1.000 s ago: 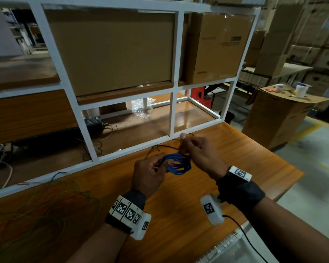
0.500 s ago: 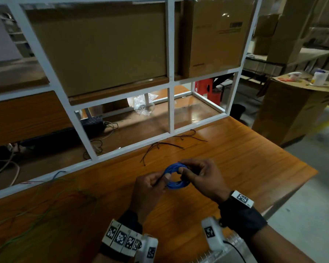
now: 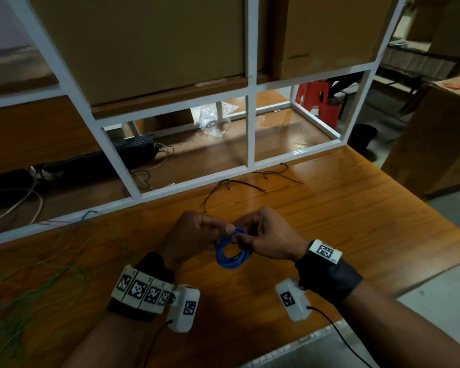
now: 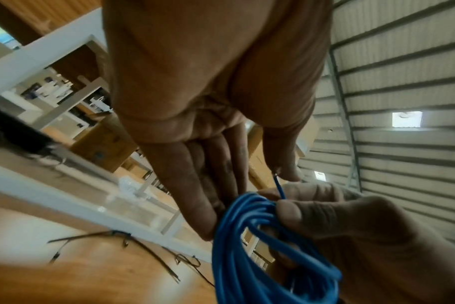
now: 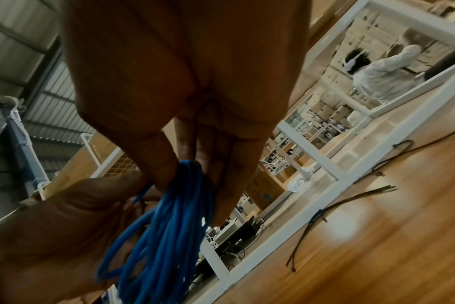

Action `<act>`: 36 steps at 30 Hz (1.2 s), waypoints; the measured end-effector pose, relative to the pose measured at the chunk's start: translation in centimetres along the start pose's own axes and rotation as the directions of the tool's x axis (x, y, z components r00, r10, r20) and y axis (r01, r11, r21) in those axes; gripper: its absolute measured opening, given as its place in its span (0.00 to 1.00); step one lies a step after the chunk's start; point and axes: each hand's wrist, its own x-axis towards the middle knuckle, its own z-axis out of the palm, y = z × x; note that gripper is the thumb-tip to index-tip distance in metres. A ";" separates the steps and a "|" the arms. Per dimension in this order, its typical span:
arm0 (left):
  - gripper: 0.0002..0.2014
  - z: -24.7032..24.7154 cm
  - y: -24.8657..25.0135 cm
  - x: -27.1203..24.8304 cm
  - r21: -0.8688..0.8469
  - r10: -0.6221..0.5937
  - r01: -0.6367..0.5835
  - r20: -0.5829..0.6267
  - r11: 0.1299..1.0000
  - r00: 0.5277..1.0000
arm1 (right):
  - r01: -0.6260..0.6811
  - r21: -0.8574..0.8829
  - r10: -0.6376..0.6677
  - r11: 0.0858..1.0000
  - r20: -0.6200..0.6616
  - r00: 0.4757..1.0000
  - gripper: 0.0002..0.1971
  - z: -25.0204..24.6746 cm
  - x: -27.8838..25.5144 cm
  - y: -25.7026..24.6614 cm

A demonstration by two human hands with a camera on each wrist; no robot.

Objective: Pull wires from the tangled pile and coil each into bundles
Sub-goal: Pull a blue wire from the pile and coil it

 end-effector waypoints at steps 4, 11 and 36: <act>0.21 -3.6 -2.5 1.1 -0.028 -0.085 0.089 0.114 0.996 0.990 | 0.047 0.024 -0.048 0.999 0.034 0.998 0.09 0.7 2.6 -1.2; 0.21 -7.3 -3.2 4.5 -0.163 -0.010 0.027 0.106 0.986 0.994 | -0.095 0.242 0.094 0.966 0.013 0.995 0.15 0.6 6.6 -2.7; 0.13 2.8 -6.1 20.3 -0.311 -0.196 0.062 -0.421 0.948 0.886 | -0.511 -0.356 0.466 0.783 -0.210 0.860 0.13 -17.2 23.6 24.1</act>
